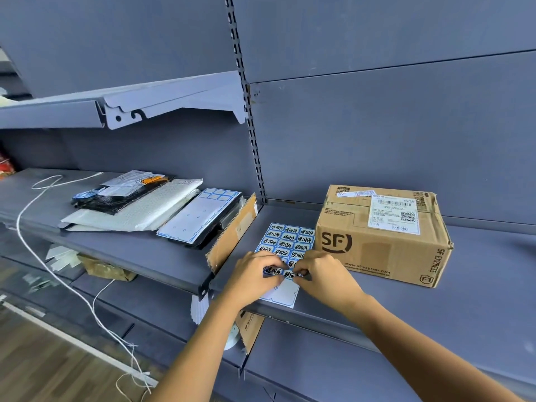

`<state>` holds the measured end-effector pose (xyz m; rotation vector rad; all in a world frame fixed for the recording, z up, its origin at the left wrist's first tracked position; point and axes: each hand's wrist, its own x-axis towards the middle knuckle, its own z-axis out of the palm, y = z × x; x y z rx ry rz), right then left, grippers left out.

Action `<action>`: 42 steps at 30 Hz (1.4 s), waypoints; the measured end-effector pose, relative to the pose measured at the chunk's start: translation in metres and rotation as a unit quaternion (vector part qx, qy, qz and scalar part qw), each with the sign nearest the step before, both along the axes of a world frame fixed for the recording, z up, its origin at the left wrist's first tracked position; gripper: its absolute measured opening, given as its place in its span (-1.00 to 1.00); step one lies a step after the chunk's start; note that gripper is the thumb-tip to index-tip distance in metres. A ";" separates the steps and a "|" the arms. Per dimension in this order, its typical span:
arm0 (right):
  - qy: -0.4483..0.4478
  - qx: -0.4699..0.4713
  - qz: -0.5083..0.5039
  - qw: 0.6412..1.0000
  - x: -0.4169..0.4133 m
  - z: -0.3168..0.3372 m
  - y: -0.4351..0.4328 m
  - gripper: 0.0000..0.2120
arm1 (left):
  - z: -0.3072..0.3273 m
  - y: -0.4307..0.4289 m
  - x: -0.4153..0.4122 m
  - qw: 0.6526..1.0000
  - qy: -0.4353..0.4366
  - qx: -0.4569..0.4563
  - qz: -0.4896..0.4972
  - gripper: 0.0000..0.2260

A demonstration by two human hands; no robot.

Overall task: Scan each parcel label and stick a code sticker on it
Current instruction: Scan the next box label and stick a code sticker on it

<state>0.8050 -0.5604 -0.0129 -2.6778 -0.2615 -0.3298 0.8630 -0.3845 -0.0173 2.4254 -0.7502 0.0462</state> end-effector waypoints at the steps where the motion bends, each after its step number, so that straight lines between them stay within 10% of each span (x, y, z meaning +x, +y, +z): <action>1: 0.000 -0.001 -0.007 1.000 0.000 0.000 0.003 -0.78 | 0.000 -0.001 -0.001 1.000 -0.002 -0.004 0.004 -0.83; 14: 0.014 0.022 -0.054 0.998 0.006 0.001 0.019 -0.84 | -0.006 -0.003 -0.002 0.999 -0.012 -0.007 0.029 -0.80; 32: 0.023 0.353 -0.090 0.931 -0.019 0.021 0.009 -0.83 | 0.001 -0.009 0.004 0.996 -0.048 0.070 0.027 -0.83; 39: -0.044 0.456 -0.098 0.883 -0.064 0.064 -0.019 -0.81 | 0.034 -0.044 -0.011 0.989 0.012 -0.136 0.056 -0.86; 42: -0.166 0.352 -0.166 0.906 -0.077 0.080 -0.045 -0.84 | 0.070 -0.078 -0.042 0.977 0.036 -0.209 -0.003 -0.78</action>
